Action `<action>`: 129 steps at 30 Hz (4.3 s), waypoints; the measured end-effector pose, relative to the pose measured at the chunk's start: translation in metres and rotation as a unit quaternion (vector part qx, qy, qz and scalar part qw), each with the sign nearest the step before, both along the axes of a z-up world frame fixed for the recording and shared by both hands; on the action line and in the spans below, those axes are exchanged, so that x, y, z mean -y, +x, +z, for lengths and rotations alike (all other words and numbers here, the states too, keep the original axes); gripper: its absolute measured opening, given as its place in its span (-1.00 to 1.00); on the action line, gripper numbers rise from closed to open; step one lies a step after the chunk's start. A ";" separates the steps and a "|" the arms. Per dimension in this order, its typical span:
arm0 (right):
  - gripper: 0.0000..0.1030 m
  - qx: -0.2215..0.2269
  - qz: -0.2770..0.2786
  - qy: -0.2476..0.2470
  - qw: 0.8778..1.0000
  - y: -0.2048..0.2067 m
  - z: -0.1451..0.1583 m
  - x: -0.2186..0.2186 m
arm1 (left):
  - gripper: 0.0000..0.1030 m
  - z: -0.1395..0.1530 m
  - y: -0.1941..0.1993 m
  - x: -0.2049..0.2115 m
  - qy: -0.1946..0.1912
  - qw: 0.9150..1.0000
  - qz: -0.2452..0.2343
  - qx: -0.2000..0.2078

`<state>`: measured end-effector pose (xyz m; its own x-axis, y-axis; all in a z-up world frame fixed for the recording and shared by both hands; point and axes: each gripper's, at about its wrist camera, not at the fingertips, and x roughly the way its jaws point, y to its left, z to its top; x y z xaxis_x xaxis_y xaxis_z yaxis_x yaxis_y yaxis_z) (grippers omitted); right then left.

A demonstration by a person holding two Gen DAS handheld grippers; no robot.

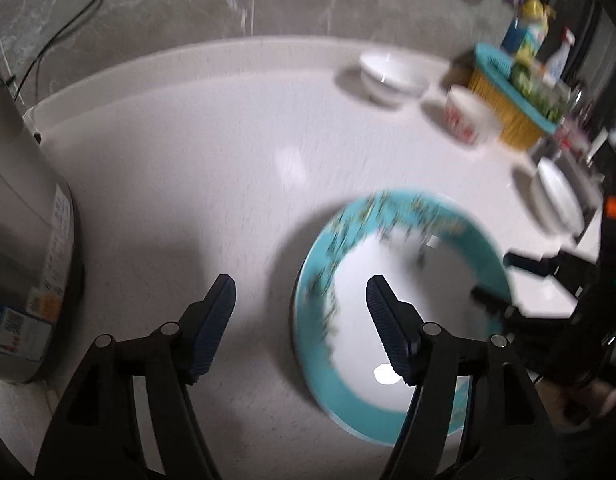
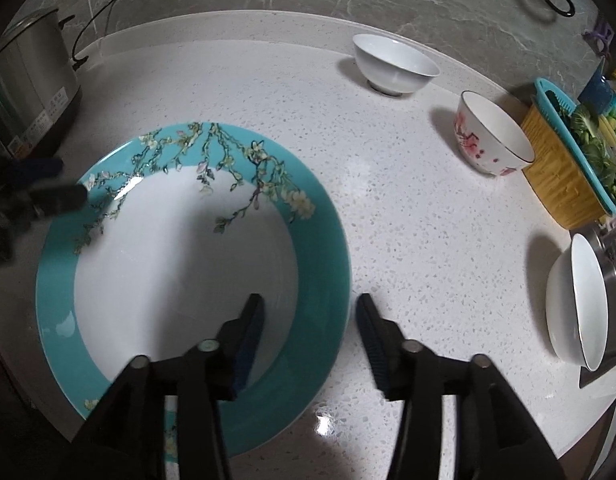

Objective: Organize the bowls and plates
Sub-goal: 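Lower the teal-rimmed plate onto the stack by the rice cooker, open both grippers, then move both grippers to the large white bowl beside the sink, then carry the large white bowl with both grippers beside the plate stack and release, then move both grippers to the plain white bowl by the wall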

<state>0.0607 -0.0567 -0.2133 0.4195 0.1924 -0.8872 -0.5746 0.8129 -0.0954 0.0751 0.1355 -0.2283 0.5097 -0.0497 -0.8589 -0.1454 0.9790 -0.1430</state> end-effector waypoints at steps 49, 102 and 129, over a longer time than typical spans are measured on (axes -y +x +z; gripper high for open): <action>0.14 -0.218 -0.003 0.167 0.962 0.242 -0.020 0.357 | -0.14 -0.095 0.232 0.417 -0.065 0.987 0.032 -0.146; -0.83 -0.198 0.048 0.092 0.975 0.148 -0.018 0.227 | -0.83 -0.087 0.112 0.275 -0.080 0.987 0.036 -0.132; 0.65 -0.116 0.061 0.221 0.966 0.221 0.103 0.241 | 1.00 0.089 0.166 0.180 -0.006 0.999 0.014 -0.029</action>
<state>0.2820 -0.2976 -0.1098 0.1690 0.6095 -0.7746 -0.6320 0.6700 0.3894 0.2411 -0.0441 -0.1392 0.4609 -0.0458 -0.8863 -0.1812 0.9728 -0.1445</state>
